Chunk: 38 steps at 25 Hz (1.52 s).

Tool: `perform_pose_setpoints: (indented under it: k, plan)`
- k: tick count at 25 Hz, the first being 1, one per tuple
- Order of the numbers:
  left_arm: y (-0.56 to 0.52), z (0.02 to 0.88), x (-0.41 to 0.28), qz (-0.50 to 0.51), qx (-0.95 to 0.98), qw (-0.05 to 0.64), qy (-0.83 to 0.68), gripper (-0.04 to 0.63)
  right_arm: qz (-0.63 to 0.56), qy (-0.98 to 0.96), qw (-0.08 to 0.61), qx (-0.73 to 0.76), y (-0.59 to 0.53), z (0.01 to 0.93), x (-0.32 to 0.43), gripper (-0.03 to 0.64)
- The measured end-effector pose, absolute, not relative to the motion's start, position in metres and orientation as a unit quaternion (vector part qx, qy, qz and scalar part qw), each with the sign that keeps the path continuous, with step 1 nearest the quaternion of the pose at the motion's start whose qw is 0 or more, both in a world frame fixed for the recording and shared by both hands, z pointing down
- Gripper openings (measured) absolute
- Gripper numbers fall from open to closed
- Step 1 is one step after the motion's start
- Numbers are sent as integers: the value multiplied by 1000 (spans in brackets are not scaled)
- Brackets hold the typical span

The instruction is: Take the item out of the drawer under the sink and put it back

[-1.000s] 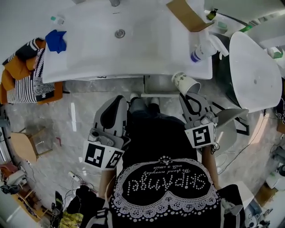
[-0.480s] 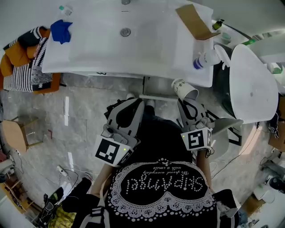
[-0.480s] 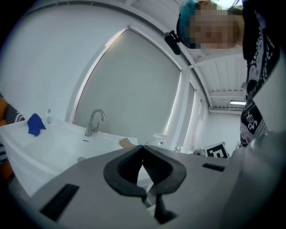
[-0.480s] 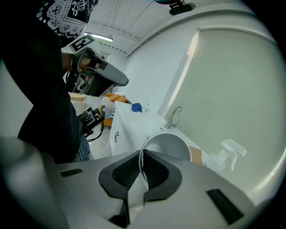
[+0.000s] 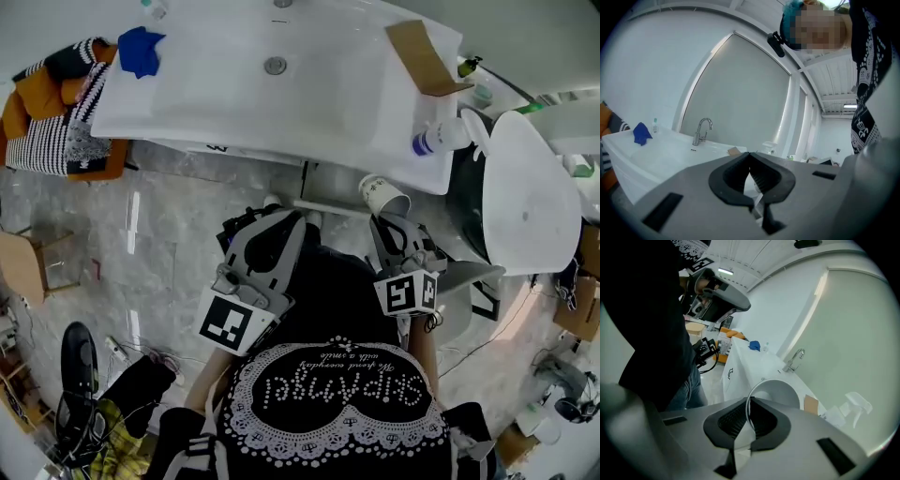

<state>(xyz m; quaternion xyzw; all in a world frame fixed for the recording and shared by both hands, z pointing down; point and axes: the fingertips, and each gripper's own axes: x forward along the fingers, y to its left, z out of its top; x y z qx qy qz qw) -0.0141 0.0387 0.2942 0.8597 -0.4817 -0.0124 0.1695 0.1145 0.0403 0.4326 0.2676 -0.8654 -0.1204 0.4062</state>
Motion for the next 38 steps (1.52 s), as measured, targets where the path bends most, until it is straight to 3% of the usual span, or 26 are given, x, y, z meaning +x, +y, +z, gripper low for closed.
perform_pose_setpoints:
  k: [19,38]
  plan:
    - [46,296,-40,-24,833,167,-526,5,-149,-856,459,187,36,487,100,26]
    - [52,304,-57,0,802,207,-560,5,-149,-852,482,137,36,528,94,26]
